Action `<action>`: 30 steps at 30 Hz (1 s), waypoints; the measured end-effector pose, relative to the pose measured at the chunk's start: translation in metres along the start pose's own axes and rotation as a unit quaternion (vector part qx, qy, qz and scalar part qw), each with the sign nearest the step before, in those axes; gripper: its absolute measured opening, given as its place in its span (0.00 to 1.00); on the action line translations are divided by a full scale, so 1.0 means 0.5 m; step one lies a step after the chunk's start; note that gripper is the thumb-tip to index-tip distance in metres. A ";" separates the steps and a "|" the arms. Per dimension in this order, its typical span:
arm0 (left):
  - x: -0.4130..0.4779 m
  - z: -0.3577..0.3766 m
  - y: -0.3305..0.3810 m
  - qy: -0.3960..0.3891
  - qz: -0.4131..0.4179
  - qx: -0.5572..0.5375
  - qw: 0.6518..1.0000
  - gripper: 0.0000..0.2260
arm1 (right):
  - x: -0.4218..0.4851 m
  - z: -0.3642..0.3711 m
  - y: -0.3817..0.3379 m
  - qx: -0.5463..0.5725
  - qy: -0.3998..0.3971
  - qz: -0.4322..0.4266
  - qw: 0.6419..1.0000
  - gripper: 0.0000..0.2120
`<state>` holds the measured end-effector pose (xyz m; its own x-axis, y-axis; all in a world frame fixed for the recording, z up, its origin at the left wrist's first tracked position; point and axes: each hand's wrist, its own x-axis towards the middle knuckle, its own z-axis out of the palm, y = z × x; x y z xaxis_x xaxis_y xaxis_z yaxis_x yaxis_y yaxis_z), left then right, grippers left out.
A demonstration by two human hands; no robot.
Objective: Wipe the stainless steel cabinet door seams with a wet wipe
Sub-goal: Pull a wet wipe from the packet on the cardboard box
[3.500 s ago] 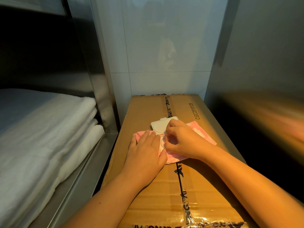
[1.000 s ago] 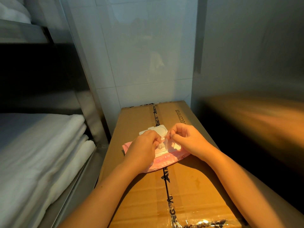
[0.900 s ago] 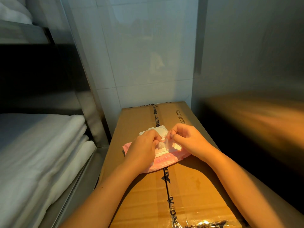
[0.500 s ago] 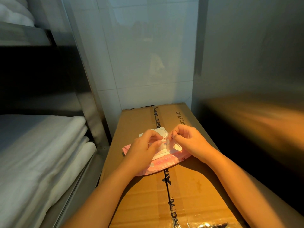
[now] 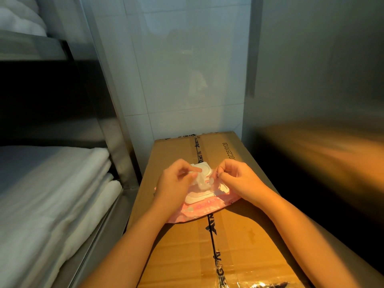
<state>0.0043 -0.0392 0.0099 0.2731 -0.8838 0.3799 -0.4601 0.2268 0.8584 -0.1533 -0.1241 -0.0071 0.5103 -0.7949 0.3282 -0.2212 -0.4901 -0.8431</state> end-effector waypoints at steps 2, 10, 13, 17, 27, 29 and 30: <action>0.002 -0.007 0.010 0.028 0.007 -0.042 0.999 0.06 | 0.001 0.000 0.001 -0.005 0.001 0.002 1.000 0.10; 0.001 -0.017 -0.001 0.059 0.015 -0.064 0.996 0.06 | 0.000 0.003 -0.002 0.000 -0.005 -0.002 1.000 0.10; 0.004 -0.022 -0.013 0.068 0.018 -0.060 0.996 0.07 | -0.003 0.007 -0.008 0.008 -0.020 -0.005 1.000 0.09; 0.008 -0.030 -0.027 0.095 0.036 -0.062 0.993 0.07 | -0.008 0.015 -0.020 -0.069 -0.047 -0.010 0.996 0.08; 0.006 -0.038 -0.036 0.126 0.056 -0.066 0.988 0.09 | -0.019 0.023 -0.046 -0.254 -0.154 -0.072 0.952 0.12; 0.005 -0.036 -0.035 0.123 0.055 -0.068 0.989 0.09 | -0.019 0.027 -0.050 -0.266 -0.165 -0.078 0.947 0.13; 0.005 -0.034 -0.034 0.119 0.053 -0.071 0.989 0.09 | -0.019 0.028 -0.051 -0.268 -0.172 -0.081 0.945 0.13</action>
<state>0.0274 -0.0381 0.0019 0.4289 -0.7342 0.5263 -0.3778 0.3835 0.8427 -0.1408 -0.0988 0.0052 0.7927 -0.5762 0.1990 -0.4591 -0.7791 -0.4269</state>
